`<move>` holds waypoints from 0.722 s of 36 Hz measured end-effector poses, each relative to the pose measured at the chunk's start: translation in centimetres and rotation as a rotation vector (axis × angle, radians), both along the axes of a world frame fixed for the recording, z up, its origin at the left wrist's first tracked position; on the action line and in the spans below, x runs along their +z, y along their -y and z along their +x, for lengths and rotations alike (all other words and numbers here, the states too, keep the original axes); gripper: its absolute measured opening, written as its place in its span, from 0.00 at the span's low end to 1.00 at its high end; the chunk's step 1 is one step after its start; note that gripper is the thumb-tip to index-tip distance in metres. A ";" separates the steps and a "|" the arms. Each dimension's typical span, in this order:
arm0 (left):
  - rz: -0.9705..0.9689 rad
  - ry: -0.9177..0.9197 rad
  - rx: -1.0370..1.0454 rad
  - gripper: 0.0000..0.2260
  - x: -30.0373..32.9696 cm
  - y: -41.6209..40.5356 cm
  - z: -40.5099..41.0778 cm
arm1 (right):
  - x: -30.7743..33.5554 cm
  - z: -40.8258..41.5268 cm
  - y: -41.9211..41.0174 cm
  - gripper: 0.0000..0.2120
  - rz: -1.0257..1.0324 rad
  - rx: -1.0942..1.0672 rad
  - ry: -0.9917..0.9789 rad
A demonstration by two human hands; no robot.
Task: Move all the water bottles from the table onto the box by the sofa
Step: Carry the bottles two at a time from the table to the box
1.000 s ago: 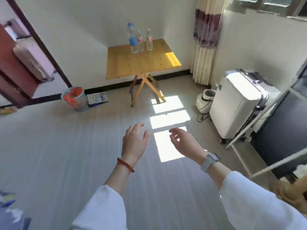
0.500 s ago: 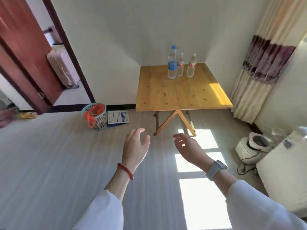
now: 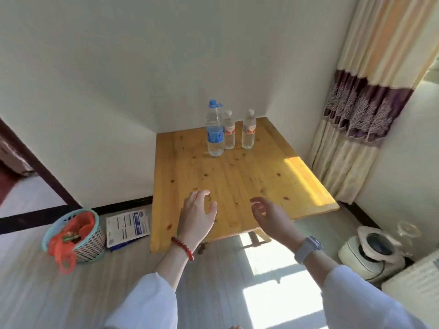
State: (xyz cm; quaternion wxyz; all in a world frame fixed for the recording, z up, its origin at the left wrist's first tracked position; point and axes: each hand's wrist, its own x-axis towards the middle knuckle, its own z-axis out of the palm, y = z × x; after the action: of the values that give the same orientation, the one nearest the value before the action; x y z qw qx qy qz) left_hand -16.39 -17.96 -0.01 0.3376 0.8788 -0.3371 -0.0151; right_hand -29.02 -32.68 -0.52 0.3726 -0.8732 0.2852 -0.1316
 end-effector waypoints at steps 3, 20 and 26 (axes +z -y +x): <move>0.004 0.029 -0.038 0.17 0.6 4.8 5.4 | 0.7 5.2 4.6 0.13 -0.008 -0.038 0.010; 0.088 -0.051 -0.168 0.25 -4.4 26.6 23.7 | -3.5 23.2 21.9 0.14 0.063 -0.279 -0.087; 0.128 -0.099 -0.148 0.30 -6.3 33.7 27.5 | -5.9 27.8 28.2 0.16 0.113 -0.370 -0.065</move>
State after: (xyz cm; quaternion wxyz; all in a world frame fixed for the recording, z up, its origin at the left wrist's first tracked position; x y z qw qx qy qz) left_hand 11.07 -51.65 -6.33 0.2947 0.8694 -0.3824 -0.1049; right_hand -1.22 -60.85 -6.43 0.3810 -0.7875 0.4596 -0.1535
